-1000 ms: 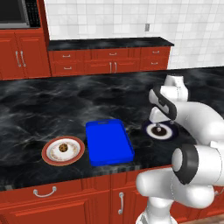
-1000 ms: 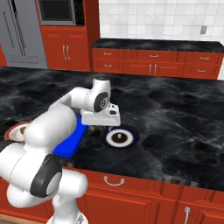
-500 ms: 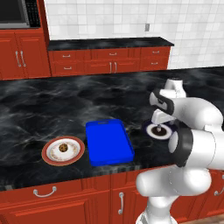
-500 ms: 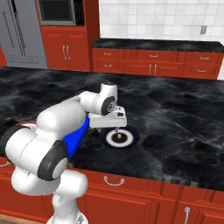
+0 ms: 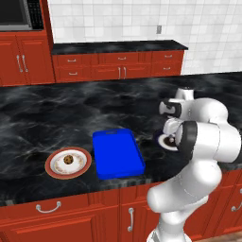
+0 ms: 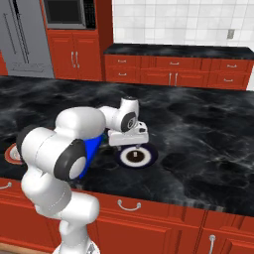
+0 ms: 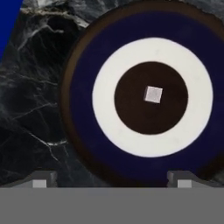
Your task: Move the dessert items from the plates to the tray.
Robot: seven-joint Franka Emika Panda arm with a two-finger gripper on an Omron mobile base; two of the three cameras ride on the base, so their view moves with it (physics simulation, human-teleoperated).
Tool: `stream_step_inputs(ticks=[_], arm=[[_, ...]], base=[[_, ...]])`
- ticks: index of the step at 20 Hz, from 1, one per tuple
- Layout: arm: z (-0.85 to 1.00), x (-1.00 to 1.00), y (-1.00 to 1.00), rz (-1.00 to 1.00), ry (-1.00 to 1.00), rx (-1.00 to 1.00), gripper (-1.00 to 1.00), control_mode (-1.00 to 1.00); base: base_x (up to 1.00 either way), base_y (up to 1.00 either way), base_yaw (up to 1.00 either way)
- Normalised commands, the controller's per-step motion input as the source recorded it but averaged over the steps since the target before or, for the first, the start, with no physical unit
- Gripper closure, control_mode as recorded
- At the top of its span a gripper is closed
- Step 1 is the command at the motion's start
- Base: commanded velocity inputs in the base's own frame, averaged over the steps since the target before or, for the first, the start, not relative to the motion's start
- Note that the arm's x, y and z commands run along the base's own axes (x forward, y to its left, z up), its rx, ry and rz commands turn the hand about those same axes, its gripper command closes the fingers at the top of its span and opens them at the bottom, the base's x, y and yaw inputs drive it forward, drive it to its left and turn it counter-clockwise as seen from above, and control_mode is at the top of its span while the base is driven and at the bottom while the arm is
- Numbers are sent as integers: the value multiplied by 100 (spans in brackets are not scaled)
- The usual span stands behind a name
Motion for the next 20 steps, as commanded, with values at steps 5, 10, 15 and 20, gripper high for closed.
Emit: stream_step_inputs(ticks=[5,10,15,20], arm=[[-23,40,-2,-3,0,0,-100,-100],[-18,35,-5,-19,0,0,-100,-100],[-29,35,-30,-3,2,0,-100,-100],[-21,26,-6,0,8,0,-100,-100]], base=[[0,0,0],[0,0,0],[0,0,0],[0,0,0]])
